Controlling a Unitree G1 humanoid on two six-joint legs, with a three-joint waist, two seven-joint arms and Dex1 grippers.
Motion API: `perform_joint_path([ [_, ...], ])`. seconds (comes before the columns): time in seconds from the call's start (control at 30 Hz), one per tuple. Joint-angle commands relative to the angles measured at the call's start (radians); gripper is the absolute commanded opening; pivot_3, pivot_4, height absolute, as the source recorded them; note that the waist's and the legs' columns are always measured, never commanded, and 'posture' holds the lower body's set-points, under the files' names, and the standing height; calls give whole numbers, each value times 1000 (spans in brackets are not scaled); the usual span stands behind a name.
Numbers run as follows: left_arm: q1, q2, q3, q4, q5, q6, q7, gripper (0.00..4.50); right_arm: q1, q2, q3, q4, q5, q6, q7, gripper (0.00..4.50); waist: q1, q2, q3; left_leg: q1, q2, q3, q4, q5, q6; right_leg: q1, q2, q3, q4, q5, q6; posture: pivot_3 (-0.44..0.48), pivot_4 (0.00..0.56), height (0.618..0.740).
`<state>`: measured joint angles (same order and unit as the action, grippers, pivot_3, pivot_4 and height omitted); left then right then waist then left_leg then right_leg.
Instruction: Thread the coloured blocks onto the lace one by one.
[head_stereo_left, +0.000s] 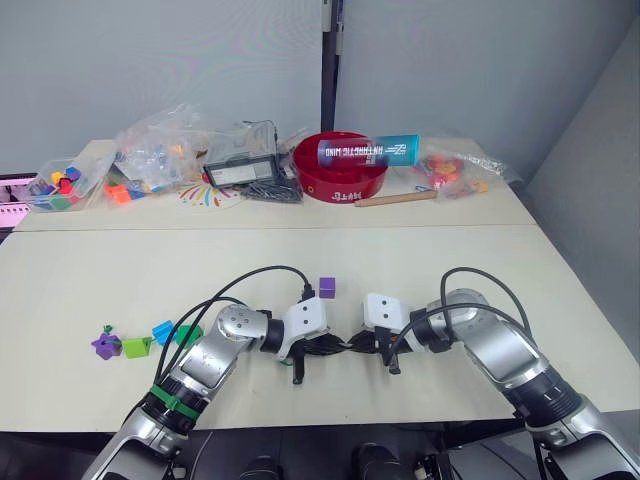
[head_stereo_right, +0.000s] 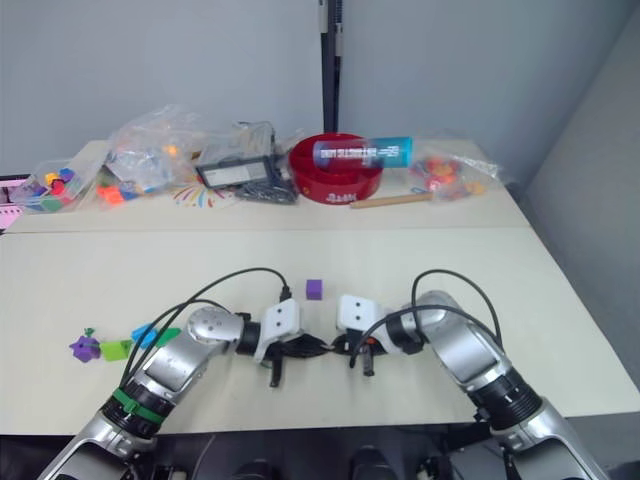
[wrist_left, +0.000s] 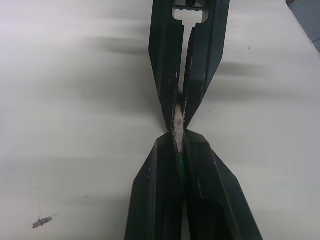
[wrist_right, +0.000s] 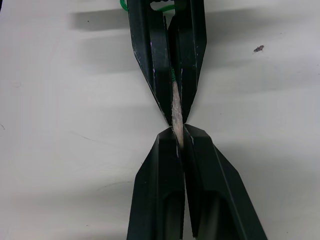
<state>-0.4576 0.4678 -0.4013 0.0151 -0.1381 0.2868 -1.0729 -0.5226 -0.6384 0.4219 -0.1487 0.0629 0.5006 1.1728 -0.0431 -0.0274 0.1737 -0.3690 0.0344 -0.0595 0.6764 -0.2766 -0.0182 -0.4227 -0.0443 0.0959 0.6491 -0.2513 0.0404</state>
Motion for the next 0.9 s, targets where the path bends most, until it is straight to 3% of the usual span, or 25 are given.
perform_joint_path([
  [0.03, -16, -7, 25, -18, -8, -10, 3, 28, 12, -10, 1, -25, 1, -13, 2, 0, 0, 0, 0, 0, 0, 0, 0, 0, 0, 0, 0, 0, 0, 0, 0, 0, 150, 740],
  [0.23, -5, -4, 29, -33, -21, -12, -10, 28, 15, -2, -4, -28, 3, 0, -8, 0, 0, 0, 0, 0, 0, 0, 0, 0, 0, 0, 0, 0, 0, 0, 0, 0, 150, 740],
  [0.53, 35, 57, 95, -34, -57, -27, -51, 0, 67, -20, -154, -107, 126, 95, -41, 3038, 0, 0, 0, 0, 0, 0, 0, 0, 0, 0, 0, 0, 0, 0, 0, 0, 150, 740],
  [0.67, 80, 94, 154, -52, -94, -18, -62, 0, 101, 28, -253, -130, 193, 159, -139, 4473, -1, 0, 0, 0, 0, 0, 0, 0, 0, 0, 0, 0, 0, 0, 0, 0, 150, 740],
  [0.9, 176, 144, 251, -96, -164, 1, -64, 0, 175, 250, -298, -114, 164, 149, -439, 4473, -1, 0, 0, 0, 0, 0, 0, 0, 0, -1, -1, 0, 1, 0, 0, 0, 150, 740],
])
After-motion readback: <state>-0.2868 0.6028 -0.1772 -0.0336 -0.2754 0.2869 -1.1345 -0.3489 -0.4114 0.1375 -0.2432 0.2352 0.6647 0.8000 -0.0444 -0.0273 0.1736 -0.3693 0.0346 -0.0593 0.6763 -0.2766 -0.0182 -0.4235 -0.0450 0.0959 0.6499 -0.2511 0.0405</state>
